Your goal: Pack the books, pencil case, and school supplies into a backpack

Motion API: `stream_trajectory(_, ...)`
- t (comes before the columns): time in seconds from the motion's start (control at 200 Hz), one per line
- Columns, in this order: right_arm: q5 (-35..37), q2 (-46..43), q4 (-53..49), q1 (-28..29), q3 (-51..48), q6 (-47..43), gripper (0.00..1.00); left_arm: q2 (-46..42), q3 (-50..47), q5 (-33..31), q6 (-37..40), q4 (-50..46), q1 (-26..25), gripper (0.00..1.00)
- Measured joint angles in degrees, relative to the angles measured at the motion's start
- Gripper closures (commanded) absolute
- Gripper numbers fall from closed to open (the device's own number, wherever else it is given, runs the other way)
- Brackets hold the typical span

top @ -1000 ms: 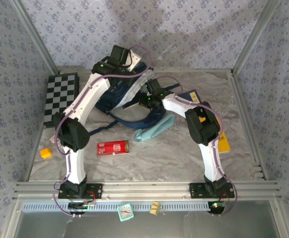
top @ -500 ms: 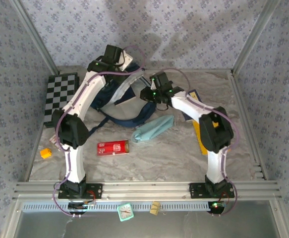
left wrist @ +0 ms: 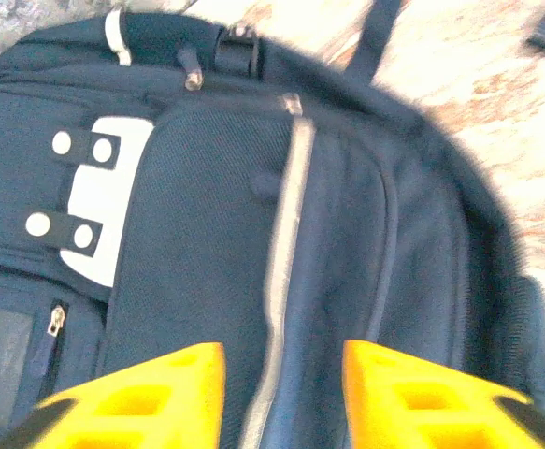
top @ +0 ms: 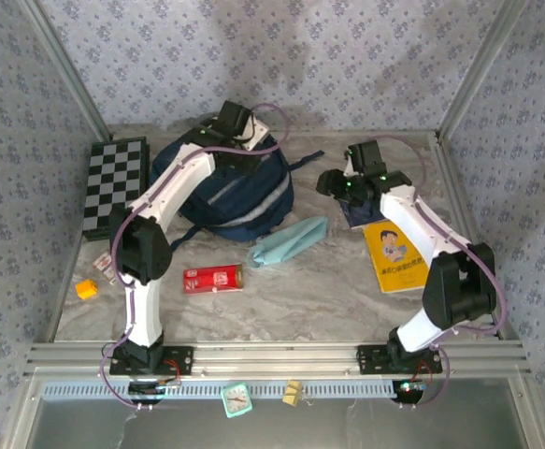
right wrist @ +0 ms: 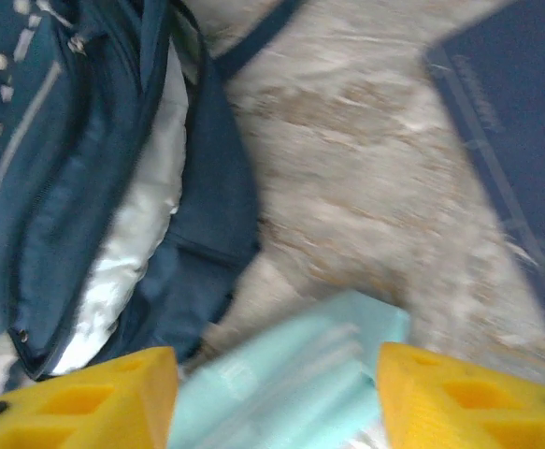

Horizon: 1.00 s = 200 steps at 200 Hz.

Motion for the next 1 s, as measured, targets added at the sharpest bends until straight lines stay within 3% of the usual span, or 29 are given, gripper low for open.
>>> stream_trajectory(0.26,6.8,-9.1,-6.7,-11.2,-9.4,1.7,0.15,-11.0,-14.9,6.0,-24.5,11.4,-6.6,0.42)
stream_trajectory(0.515,10.8,-13.7,-7.3,-27.1,-18.0,4.1,0.02,-10.3,-24.3,9.3,-44.9,23.2,-20.3,0.42)
stream_trajectory(0.7,11.9,-13.5,-7.1,-34.1,-22.3,4.7,0.00,-7.3,-27.7,9.9,-53.5,29.3,-24.4,0.42)
stream_trajectory(1.0,9.3,-4.2,-1.7,-38.0,-24.7,4.7,0.00,-2.1,-28.2,8.2,-60.1,34.6,-26.7,0.42)
